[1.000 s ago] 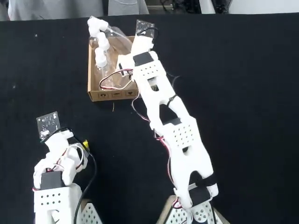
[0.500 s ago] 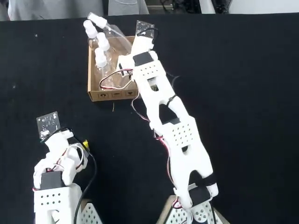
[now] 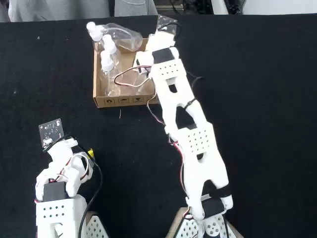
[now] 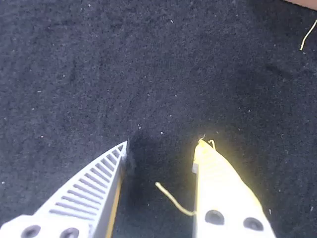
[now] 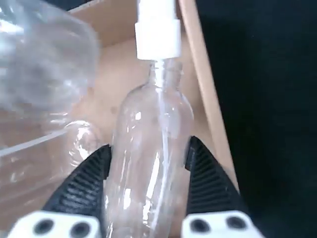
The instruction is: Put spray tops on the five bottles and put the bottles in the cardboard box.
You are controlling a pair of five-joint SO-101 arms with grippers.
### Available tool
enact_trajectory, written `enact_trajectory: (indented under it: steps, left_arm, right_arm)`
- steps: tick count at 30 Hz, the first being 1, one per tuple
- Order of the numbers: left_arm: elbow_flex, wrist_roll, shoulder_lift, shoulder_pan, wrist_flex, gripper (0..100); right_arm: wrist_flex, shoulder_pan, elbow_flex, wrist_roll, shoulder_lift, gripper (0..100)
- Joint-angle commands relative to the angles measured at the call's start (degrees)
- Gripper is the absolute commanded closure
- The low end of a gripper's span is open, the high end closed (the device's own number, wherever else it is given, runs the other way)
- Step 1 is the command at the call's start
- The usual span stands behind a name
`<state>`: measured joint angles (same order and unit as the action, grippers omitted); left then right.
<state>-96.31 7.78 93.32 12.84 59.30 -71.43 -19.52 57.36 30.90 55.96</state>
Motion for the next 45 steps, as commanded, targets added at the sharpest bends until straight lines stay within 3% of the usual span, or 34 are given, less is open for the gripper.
enact_trajectory:
  steps: [1, 17, 45]
  left_arm:
    - [-1.54, -0.09, 0.70, 0.48, 0.26, 80]
    - [-1.54, -0.09, 0.70, 0.48, 0.26, 80]
    - [-1.54, -0.09, 0.70, 0.48, 0.26, 80]
  right_arm:
    - [-1.23, 1.76, 4.35, -1.85, -1.19, 97.1]
    - [-13.27, 1.85, 13.93, -4.57, -0.84, 97.3]
    - [-11.87, 3.08, 17.27, -10.90, -1.01, 97.4]
